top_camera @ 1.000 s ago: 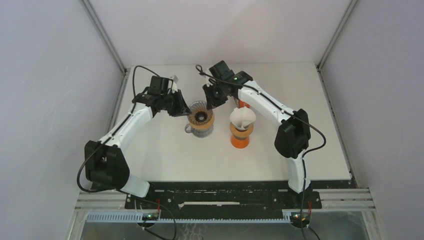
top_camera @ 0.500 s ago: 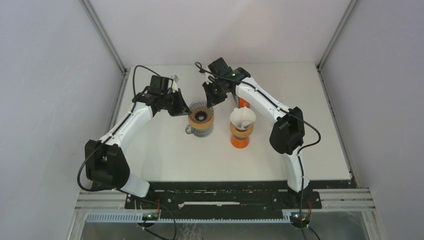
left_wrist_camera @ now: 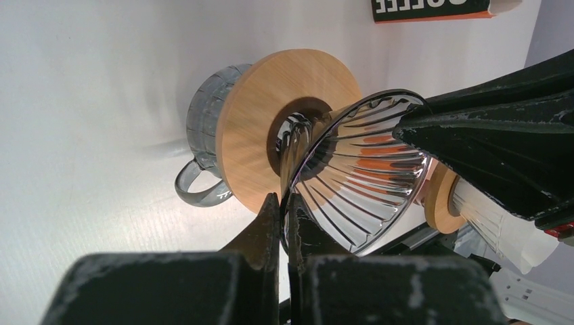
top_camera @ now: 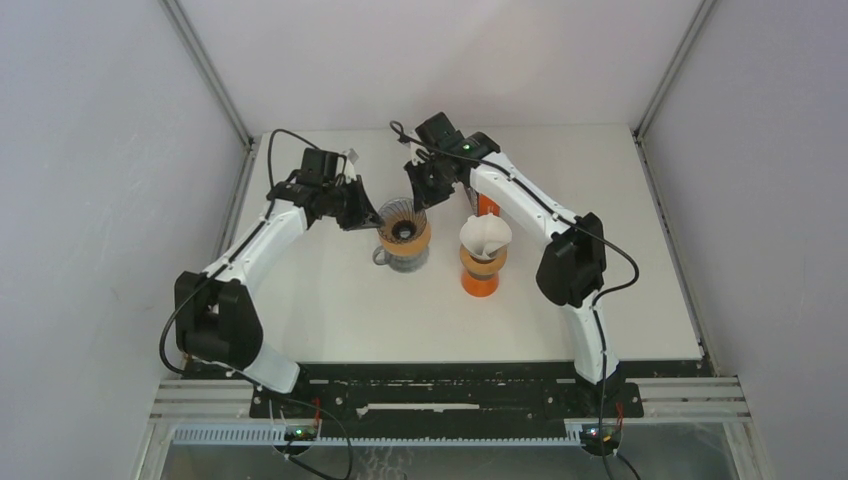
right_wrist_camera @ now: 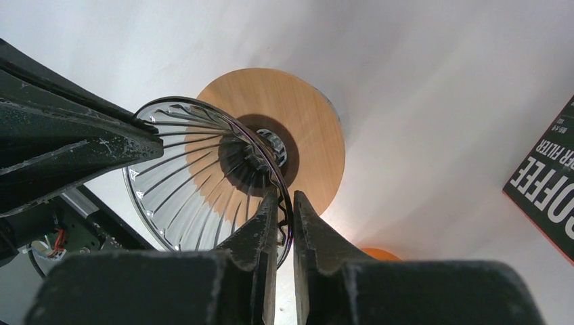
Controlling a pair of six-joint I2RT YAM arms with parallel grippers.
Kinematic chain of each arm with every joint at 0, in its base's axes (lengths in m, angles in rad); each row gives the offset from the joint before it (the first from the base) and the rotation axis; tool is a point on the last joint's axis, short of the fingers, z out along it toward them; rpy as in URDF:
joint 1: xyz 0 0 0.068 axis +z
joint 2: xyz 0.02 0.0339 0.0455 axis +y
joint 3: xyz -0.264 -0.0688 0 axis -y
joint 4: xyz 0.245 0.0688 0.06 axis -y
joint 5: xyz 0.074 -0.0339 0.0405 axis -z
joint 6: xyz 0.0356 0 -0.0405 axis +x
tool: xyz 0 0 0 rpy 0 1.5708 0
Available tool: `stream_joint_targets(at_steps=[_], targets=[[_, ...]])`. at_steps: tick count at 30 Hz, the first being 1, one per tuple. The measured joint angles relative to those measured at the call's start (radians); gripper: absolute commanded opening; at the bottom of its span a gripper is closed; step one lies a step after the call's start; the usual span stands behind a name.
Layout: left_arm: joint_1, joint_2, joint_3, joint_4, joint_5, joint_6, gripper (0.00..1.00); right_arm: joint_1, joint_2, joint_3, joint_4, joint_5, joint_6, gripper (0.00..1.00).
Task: Place the coffee filter in the dripper
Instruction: Place the coffee dripper in the dripper holder.
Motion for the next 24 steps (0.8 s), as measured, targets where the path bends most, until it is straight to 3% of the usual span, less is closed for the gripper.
stream_joint_targets(at_steps=[15,24], targets=[[0.006,0.032,0.020,0.006,-0.010,-0.020,0.00,-0.003,0.048,0.051,-0.003,0.024,0.007,0.07],[-0.014,0.056,0.042,0.017,-0.037,-0.027,0.00,-0.013,0.032,-0.012,0.038,0.042,0.005,0.07]])
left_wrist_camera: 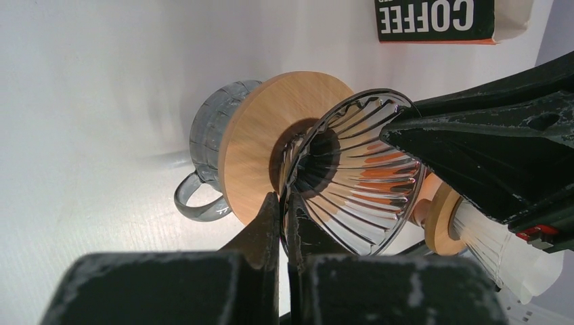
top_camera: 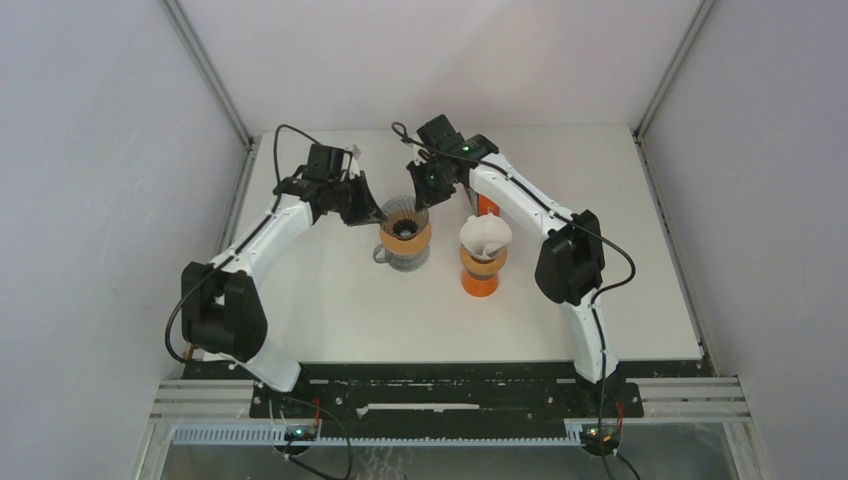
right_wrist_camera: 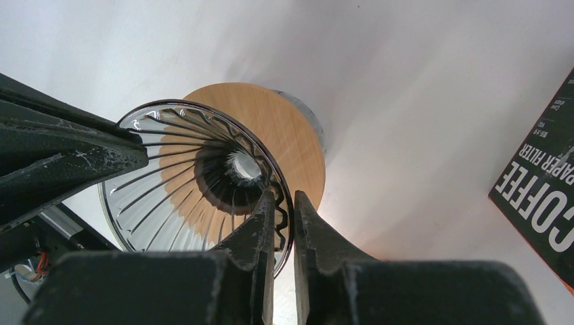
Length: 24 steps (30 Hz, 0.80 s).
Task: Place the coffee filter in the dripper
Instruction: Place the coffee dripper in the dripper holder.
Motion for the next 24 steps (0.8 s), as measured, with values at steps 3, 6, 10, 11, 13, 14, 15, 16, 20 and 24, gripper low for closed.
stream_joint_targets(at_steps=[3,6,10,11,13,14,15,16,20,24], targets=[[-0.005,-0.002,0.000,0.000,-0.012,0.000,0.00,0.000,-0.010,-0.018,0.016,0.001,0.000,0.07],[-0.009,-0.009,-0.007,0.006,-0.022,0.000,0.01,0.002,-0.014,-0.024,0.021,0.004,-0.001,0.07],[-0.015,-0.023,-0.023,0.019,-0.039,0.000,0.04,0.009,-0.021,-0.031,0.024,0.015,-0.004,0.10],[-0.017,-0.027,-0.026,0.022,-0.042,0.001,0.06,0.011,-0.023,-0.032,0.025,0.019,-0.005,0.11],[-0.019,-0.031,-0.031,0.023,-0.048,0.001,0.08,0.014,-0.025,-0.034,0.025,0.027,-0.006,0.12],[-0.020,-0.032,-0.032,0.023,-0.051,0.002,0.09,0.016,-0.026,-0.035,0.025,0.029,-0.006,0.13],[-0.021,-0.033,-0.032,0.022,-0.052,0.002,0.10,0.017,-0.027,-0.037,0.025,0.031,-0.006,0.14],[-0.022,-0.033,-0.032,0.021,-0.057,0.005,0.11,0.018,-0.029,-0.037,0.025,0.034,-0.006,0.15],[-0.026,-0.035,-0.032,0.019,-0.066,0.010,0.14,0.019,-0.030,-0.037,0.025,0.035,-0.005,0.18],[-0.031,-0.036,-0.029,0.002,-0.074,0.015,0.19,0.023,-0.036,-0.044,0.022,0.034,-0.005,0.23]])
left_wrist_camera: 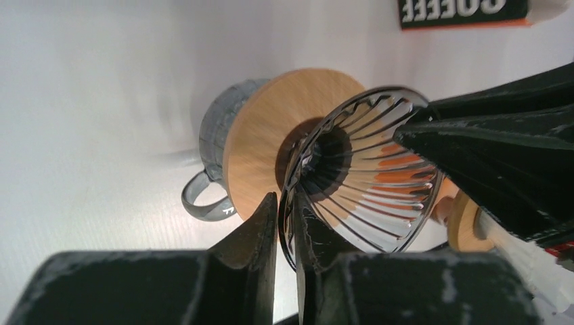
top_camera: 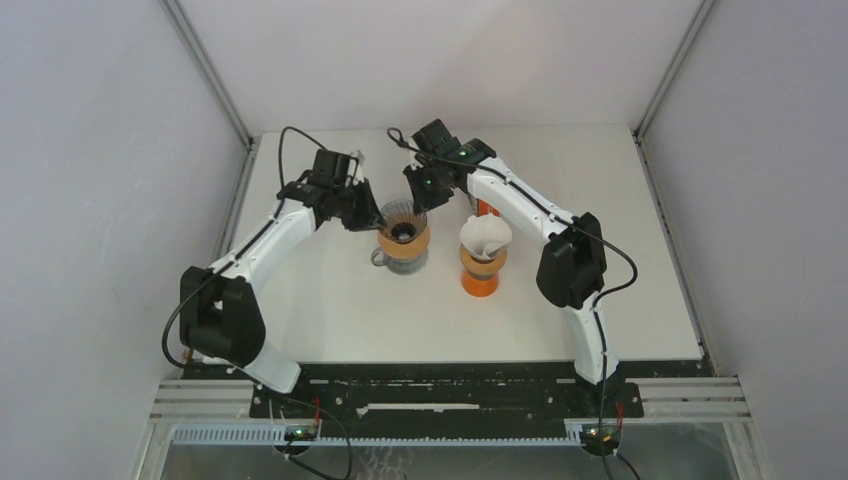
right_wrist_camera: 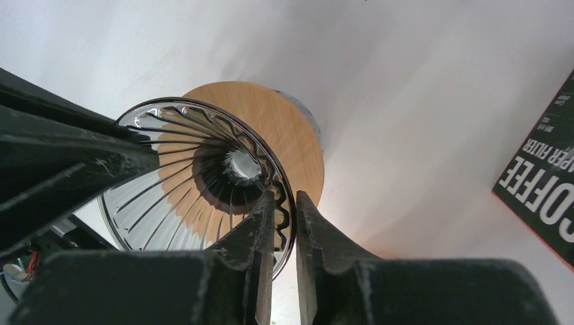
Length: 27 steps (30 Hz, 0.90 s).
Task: Place the coffee filter in the dripper
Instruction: Place the coffee dripper in the dripper holder.
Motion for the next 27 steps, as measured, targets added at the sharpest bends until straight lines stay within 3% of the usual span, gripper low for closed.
stream_joint_targets(at_steps=[11,27], targets=[[-0.021,0.017,0.018,-0.101,-0.005,0.016,0.23,0.015,-0.002,-0.018,-0.017,-0.012,0.011,0.28],[-0.020,-0.020,0.051,-0.180,-0.082,0.022,0.43,0.014,-0.046,-0.022,-0.073,-0.004,0.019,0.50]])
